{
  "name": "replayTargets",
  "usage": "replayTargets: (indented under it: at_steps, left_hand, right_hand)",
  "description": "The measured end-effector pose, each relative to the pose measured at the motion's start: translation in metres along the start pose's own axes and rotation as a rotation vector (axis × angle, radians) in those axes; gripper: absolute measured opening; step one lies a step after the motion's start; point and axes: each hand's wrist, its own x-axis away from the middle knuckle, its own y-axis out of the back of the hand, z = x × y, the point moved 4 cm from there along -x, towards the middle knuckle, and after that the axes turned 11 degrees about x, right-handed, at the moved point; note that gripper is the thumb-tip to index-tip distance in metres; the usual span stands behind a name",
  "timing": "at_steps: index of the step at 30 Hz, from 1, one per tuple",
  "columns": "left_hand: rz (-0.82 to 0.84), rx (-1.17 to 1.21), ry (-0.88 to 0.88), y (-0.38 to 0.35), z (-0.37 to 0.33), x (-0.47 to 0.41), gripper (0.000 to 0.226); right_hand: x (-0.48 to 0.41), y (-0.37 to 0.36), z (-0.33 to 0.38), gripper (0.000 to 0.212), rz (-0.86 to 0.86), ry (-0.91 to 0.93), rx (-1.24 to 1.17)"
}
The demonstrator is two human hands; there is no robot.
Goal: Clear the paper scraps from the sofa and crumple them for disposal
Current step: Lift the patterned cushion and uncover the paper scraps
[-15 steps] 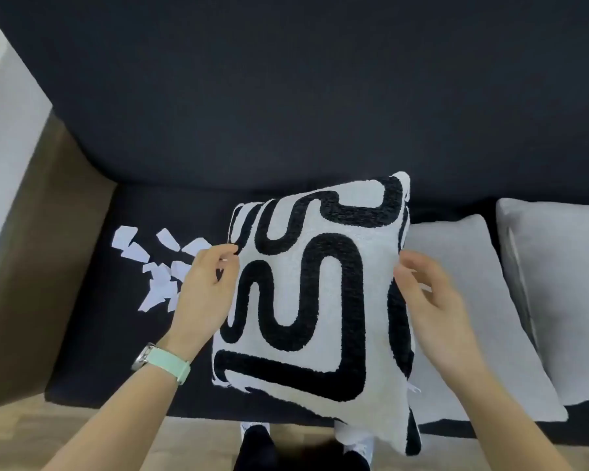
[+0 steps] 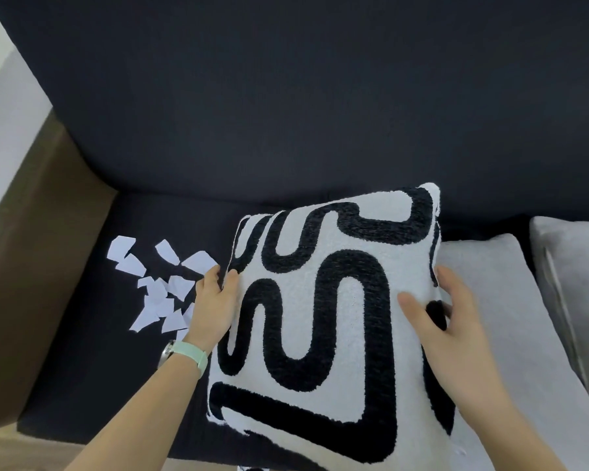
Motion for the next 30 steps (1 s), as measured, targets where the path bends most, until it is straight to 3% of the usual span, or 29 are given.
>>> replayTargets:
  at_steps: [5, 9, 11, 19, 23, 30]
  left_hand:
    - [0.02, 0.042, 0.112, -0.005, 0.013, -0.009, 0.066]
    - [0.044, 0.187, 0.256, -0.013, 0.02, -0.006, 0.073]
    - [0.047, 0.217, 0.273, -0.014, 0.022, -0.005, 0.074]
    - [0.023, 0.199, 0.184, 0.007, 0.008, 0.008, 0.077]
    - [-0.02, 0.243, 0.107, 0.03, -0.02, 0.013, 0.059]
    - [-0.118, 0.357, -0.096, 0.086, -0.074, 0.01, 0.047]
  right_hand:
    - [-0.005, -0.003, -0.001, 0.075, 0.031, -0.036, -0.049]
    - [-0.006, -0.007, 0.004, 0.054, 0.098, -0.053, -0.049]
    - [-0.006, -0.006, 0.004, 0.061, 0.092, -0.047, -0.062]
    - [0.006, 0.002, 0.024, 0.065, 0.07, 0.015, -0.081]
    - [0.011, 0.004, 0.044, 0.073, 0.066, 0.082, -0.13]
    - [0.012, -0.003, 0.091, 0.059, 0.065, 0.243, -0.189]
